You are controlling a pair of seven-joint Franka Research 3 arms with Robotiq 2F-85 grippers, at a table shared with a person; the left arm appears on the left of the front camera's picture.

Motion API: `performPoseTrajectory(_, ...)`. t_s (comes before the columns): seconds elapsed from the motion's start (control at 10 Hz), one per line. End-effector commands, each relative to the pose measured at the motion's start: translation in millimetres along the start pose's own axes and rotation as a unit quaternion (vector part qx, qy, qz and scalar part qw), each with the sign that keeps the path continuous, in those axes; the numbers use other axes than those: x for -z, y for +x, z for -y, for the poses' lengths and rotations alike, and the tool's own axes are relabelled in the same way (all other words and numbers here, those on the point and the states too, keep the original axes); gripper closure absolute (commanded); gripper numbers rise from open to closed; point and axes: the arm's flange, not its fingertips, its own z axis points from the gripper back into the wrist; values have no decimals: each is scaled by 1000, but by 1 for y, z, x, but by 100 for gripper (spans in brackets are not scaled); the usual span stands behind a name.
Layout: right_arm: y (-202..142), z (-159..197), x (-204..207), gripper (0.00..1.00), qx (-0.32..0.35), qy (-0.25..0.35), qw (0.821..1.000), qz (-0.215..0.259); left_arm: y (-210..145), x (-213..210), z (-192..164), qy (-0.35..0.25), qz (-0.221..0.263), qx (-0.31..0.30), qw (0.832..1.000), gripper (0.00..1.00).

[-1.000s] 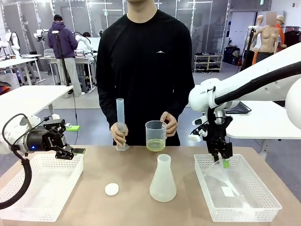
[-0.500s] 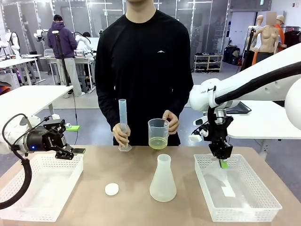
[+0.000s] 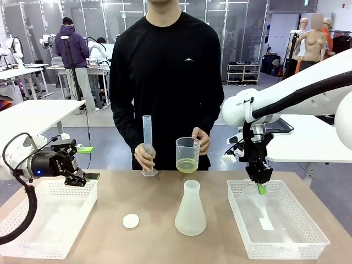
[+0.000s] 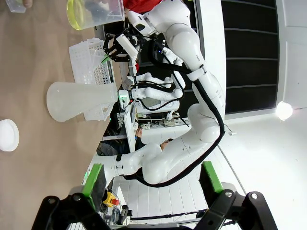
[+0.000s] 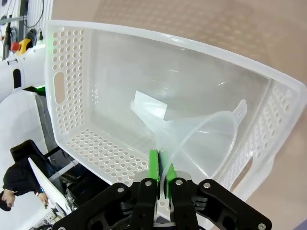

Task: Prepare the solutions needed for the experiment.
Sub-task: Pick up the Plastic Funnel and insert it into the Big flask.

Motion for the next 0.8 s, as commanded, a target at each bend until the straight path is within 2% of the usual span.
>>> performPoseTrajectory(0.0,10,-29,-14,100,78,-34,996,-22,0,1,3,2,-3,-1,1000,0)
performPoseTrajectory(0.3,28,-89,-53,100,130,-146,979,-48,0,1,3,2,-3,-1,1000,0)
performPoseTrajectory(0.7,48,-184,-94,100,207,-315,923,-76,0,1,3,2,-3,-1,1000,0)
